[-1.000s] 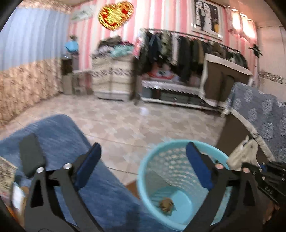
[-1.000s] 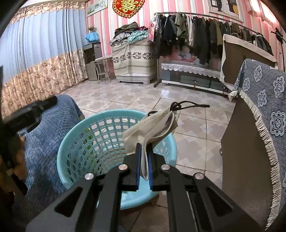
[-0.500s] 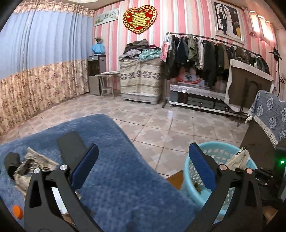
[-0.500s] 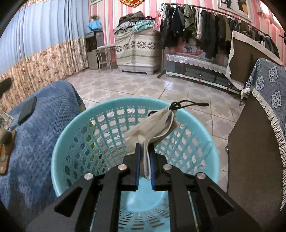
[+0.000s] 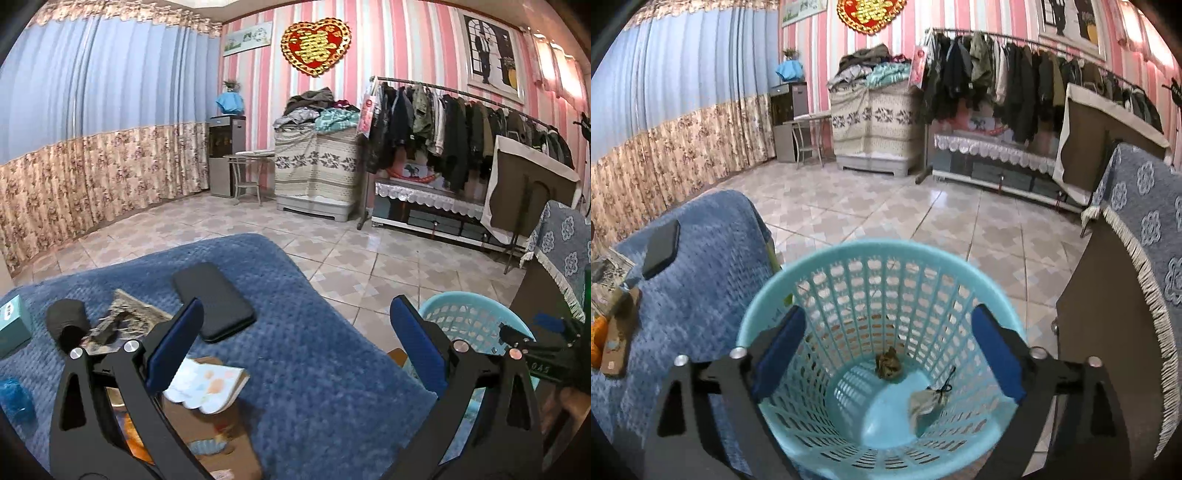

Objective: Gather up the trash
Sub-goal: 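Move both tools back over the blanket items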

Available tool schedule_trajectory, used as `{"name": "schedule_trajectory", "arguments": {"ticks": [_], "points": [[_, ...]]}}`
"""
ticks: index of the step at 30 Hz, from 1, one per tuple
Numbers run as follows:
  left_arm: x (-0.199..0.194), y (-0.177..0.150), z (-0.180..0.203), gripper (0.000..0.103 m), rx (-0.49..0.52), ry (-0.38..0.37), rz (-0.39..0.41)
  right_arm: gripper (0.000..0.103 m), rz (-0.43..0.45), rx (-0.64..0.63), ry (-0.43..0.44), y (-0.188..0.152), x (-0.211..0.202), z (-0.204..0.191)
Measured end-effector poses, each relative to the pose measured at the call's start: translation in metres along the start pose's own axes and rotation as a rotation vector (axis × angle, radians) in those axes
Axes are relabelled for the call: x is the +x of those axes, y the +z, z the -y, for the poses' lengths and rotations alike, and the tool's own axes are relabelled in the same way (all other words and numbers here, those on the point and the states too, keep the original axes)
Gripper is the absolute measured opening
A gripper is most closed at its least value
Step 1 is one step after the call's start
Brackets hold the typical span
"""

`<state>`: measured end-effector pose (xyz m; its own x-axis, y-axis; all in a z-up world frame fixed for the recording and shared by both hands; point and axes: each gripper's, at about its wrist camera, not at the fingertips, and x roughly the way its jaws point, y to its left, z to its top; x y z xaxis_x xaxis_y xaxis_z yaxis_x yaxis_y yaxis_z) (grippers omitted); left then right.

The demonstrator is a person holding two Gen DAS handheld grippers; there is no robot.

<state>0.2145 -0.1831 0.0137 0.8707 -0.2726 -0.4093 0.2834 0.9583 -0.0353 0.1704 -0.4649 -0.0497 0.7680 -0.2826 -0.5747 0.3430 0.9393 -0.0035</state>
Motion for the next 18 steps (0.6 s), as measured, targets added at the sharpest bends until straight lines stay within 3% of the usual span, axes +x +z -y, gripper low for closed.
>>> {"name": "schedule_trajectory", "arguments": {"ticks": [8, 18], "points": [[-0.032, 0.002, -0.035, 0.098, -0.034, 0.032, 0.011, 0.094, 0.063, -0.062, 0.039, 0.013, -0.040, -0.037], [-0.074, -0.019, -0.082, 0.098, -0.057, 0.123, -0.008, 0.094, 0.130, -0.113, 0.154, 0.002, -0.090, -0.097]]}}
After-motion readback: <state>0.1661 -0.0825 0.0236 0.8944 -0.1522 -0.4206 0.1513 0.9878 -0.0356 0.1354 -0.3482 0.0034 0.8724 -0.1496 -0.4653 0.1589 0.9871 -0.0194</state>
